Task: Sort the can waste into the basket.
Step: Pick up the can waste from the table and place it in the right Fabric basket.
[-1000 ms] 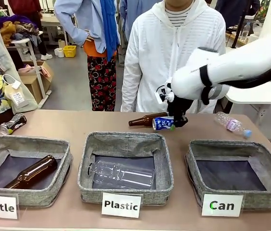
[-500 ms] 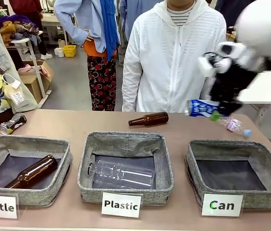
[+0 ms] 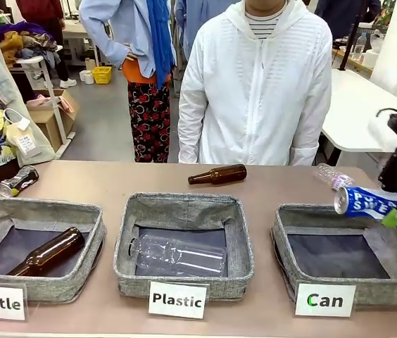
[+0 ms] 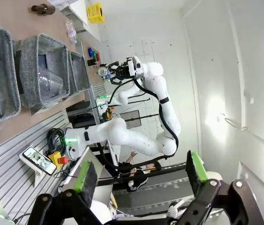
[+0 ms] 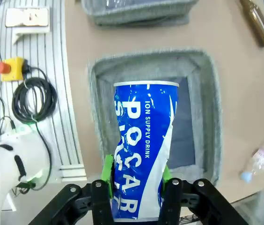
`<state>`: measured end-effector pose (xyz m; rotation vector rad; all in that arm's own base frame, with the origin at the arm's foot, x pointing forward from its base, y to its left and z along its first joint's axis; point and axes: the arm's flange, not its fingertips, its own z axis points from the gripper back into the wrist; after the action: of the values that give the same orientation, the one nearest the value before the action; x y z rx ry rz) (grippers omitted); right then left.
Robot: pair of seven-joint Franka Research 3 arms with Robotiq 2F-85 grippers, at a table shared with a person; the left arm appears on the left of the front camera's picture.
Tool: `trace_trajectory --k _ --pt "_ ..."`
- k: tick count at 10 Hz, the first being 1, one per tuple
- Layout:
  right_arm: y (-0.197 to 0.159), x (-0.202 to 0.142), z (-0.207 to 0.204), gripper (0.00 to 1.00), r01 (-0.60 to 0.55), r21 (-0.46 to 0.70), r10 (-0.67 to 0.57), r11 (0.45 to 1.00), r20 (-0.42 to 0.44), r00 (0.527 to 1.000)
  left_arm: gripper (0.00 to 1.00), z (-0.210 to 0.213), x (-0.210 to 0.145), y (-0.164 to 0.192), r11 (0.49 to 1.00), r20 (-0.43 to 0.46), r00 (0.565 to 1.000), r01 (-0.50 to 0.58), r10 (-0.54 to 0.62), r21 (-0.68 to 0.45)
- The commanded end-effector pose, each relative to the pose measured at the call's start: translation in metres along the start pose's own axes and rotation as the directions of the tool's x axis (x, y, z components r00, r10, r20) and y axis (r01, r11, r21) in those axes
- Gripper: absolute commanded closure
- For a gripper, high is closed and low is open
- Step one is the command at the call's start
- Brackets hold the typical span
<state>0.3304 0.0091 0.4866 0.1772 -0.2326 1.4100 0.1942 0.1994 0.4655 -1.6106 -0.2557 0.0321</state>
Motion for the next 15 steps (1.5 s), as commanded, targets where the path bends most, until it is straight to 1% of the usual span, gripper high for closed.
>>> trace_trajectory --k 1,4,5,6,8,10,11,12,13,14,15 --pt "-0.004 -0.013 -0.006 0.72 -0.005 -0.063 0.007 0.998 0.017 1.000 0.00 0.000 0.001 -0.001 1.000 0.006 1.000 0.003 -0.003 -0.012" --pt "-0.009 -0.016 -0.009 0.72 -0.004 -0.074 0.004 0.997 0.002 1.000 0.00 0.000 0.001 -0.001 1.000 0.006 1.000 0.003 -0.003 -0.012" --pt "-0.010 -0.017 -0.008 0.72 0.013 -0.086 -0.014 0.996 -0.009 1.000 0.00 0.000 0.001 -0.001 1.000 0.006 1.000 0.003 -0.003 -0.012" --pt "-0.011 -0.016 -0.009 0.00 0.009 -0.097 -0.009 0.995 0.001 1.000 0.00 0.000 0.001 -0.001 1.000 0.006 1.000 0.003 -0.003 -0.012" --pt "-0.012 -0.017 -0.010 0.00 0.017 -0.094 -0.017 0.995 -0.004 1.000 0.00 0.000 0.001 -0.001 1.000 0.006 1.000 0.003 -0.003 -0.012" --pt "-0.012 -0.018 -0.010 0.00 0.029 -0.102 -0.028 0.994 0.015 1.000 0.00 0.000 0.001 -0.001 1.000 0.006 1.000 0.003 -0.003 -0.012" --pt "-0.013 -0.018 -0.009 0.00 0.042 -0.103 -0.038 0.994 0.040 0.998 0.00 0.000 0.001 -0.001 1.000 0.006 1.000 0.003 -0.003 -0.012" --pt "-0.015 -0.020 -0.008 0.00 0.090 -0.088 -0.081 0.992 0.100 0.992 0.00 0.000 0.001 -0.001 1.000 0.006 1.000 0.003 -0.003 -0.012" --pt "-0.015 -0.022 -0.007 0.00 0.148 -0.011 -0.143 0.989 0.190 0.971 0.00 0.000 0.001 -0.001 1.000 0.006 1.000 0.003 -0.003 -0.012" --pt "-0.015 -0.027 -0.004 0.00 0.278 0.031 -0.273 0.960 0.320 0.907 0.00 0.000 0.001 -0.001 1.000 0.006 1.000 0.003 -0.003 -0.012" --pt "-0.012 -0.037 0.004 0.00 0.421 0.238 -0.481 0.875 0.519 0.707 0.00 0.000 0.001 -0.001 1.000 0.006 1.000 0.003 -0.003 -0.012"
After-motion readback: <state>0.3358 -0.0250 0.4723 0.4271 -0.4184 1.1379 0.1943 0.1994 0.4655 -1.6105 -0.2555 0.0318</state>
